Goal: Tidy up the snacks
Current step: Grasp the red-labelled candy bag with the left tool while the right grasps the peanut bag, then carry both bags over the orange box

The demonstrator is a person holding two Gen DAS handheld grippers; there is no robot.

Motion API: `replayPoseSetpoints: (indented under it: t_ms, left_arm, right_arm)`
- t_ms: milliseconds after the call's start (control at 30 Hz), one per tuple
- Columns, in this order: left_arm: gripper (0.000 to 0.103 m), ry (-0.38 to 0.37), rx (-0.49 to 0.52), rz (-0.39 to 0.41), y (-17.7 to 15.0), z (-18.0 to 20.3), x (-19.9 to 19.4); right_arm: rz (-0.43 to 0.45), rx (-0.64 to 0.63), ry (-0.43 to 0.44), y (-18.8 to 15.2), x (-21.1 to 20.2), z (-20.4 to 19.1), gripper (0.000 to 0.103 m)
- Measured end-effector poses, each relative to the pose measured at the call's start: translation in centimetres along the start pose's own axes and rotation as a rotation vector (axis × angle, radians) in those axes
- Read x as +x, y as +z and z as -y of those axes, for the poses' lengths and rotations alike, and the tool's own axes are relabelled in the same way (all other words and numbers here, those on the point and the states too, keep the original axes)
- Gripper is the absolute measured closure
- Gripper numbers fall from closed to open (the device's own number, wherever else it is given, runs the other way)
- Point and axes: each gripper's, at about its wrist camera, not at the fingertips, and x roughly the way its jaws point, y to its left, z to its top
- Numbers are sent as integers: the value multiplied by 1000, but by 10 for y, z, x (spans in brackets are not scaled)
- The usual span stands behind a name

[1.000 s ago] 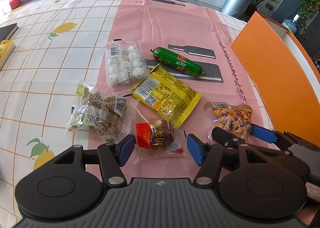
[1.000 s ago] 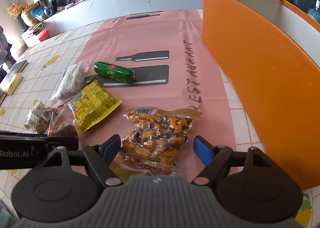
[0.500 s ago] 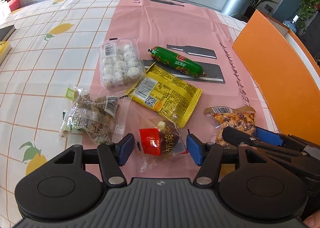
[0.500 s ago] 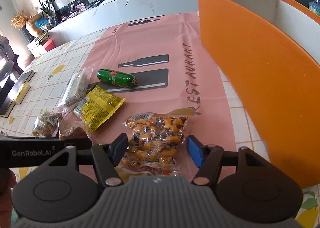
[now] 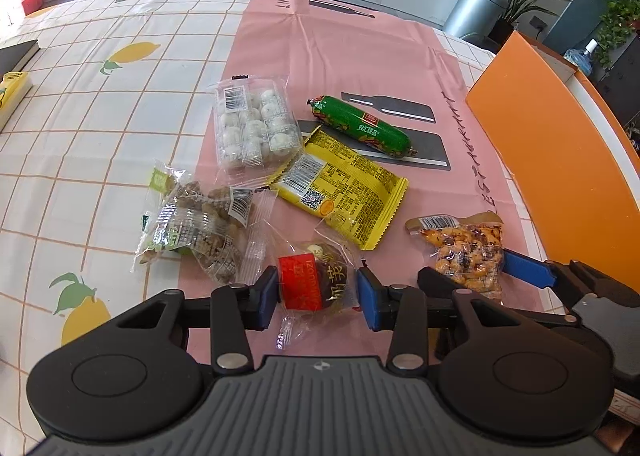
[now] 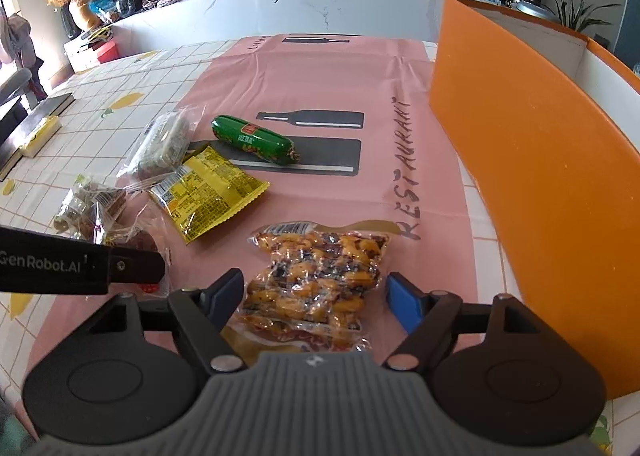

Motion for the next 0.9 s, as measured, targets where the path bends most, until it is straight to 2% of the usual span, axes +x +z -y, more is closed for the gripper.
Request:
replayPoseSetpoints:
  t_ms: [167,400,567,900]
  left_arm:
    - [56,-19,-6,14,-1,-2,-4]
    - [56,-47,11,17,-4,-3,-5]
    - [56,-59,18,20,-5,1,-4]
    - [57,-63,16,32,-3,6,-16]
  right_arm:
    - [12,-76,-27,-2,6,-12,19]
    - [3,-58,-2,-5,0,-5,27]
    - [-8,-68,10,-10,-7,-4,29]
    - [-17,27,78,-7,-20,10,29]
